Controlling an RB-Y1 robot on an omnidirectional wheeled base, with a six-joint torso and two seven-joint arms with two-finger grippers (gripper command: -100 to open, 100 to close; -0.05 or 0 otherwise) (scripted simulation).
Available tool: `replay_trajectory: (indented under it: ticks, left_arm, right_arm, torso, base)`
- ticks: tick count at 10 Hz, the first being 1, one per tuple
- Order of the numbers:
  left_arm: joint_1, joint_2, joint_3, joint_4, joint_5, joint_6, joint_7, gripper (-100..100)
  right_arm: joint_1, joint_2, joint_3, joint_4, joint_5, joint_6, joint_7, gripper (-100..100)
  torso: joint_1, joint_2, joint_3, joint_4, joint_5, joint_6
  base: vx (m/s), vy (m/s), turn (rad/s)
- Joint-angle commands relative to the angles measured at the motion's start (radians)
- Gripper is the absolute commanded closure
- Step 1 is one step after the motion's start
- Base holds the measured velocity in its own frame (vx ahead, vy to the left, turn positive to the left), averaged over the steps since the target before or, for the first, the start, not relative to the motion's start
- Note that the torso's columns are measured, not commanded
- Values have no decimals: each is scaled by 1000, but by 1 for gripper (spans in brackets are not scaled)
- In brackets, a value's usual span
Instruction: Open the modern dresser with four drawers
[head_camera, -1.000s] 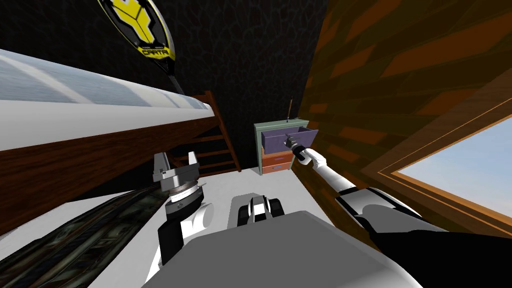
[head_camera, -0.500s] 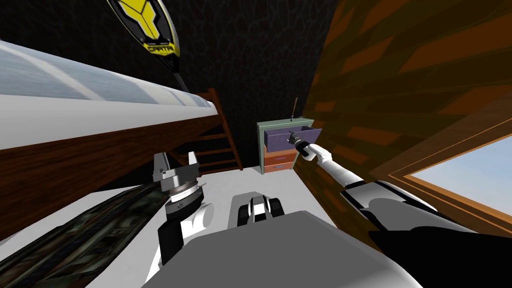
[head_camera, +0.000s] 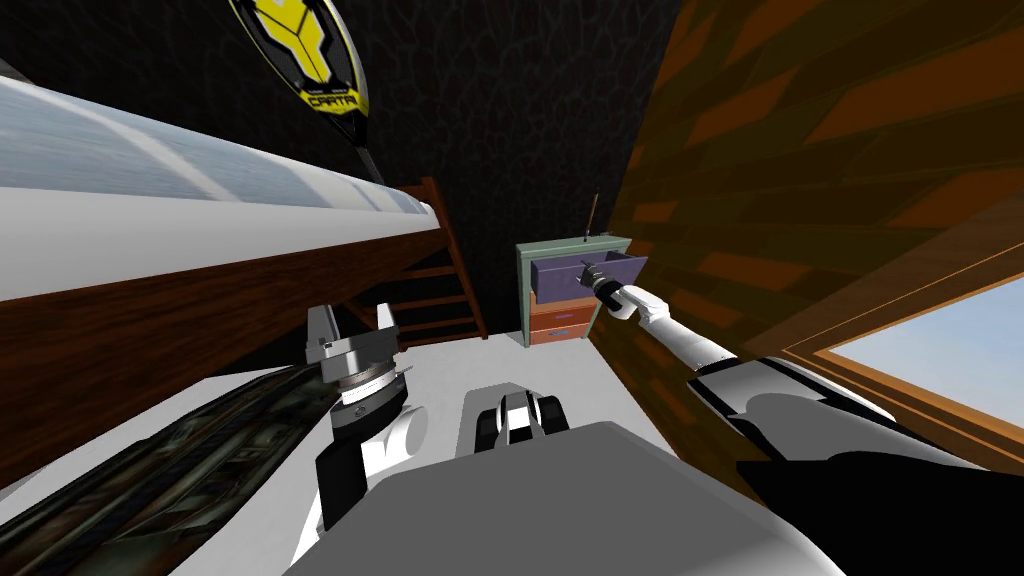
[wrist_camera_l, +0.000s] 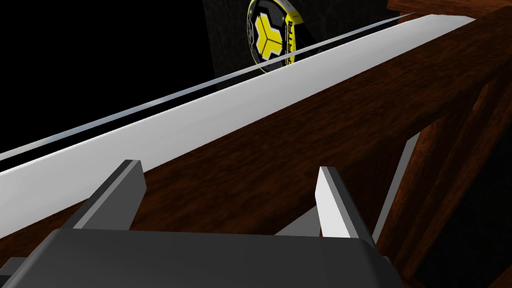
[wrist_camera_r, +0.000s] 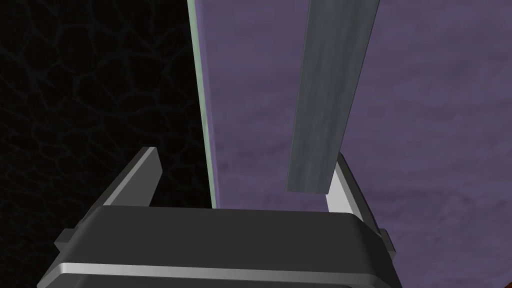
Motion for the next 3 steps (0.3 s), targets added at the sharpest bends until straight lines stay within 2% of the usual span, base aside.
replay_trajectory:
  ticks: [1, 3]
  left_arm:
    - [0, 0, 0, 0, 0, 0, 0, 0]
    - [0, 0, 0, 0, 0, 0, 0, 0]
  right_arm:
    - [1, 0, 1, 1, 0, 0, 0, 0]
    - [2, 1, 2, 1, 0, 0, 0, 0]
  torso:
    - [0, -1, 0, -1, 0, 0]
    - [0, -1, -1, -1, -1, 0]
  base:
    - [0, 0, 0]
    - [0, 0, 0]
